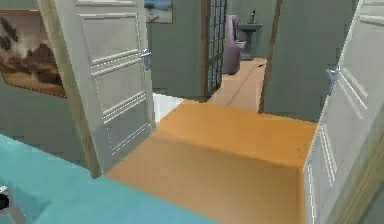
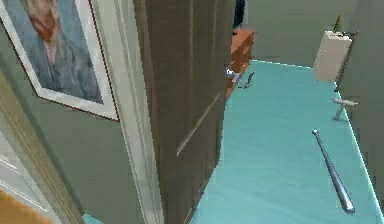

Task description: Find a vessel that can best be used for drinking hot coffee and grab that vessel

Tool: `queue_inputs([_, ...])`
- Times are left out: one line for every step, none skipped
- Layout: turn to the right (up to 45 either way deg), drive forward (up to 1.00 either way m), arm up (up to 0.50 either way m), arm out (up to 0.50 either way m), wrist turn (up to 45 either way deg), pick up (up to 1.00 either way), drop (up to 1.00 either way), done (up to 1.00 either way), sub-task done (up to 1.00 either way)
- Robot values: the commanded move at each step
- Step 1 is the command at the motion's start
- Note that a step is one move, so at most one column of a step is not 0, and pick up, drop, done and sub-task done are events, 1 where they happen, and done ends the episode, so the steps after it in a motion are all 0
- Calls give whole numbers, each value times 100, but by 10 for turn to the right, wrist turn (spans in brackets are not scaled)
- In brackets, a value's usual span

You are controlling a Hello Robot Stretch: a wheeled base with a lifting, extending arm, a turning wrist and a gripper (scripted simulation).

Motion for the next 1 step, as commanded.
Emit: queue_inputs([0,100,0,0,0,0,0,0,0])
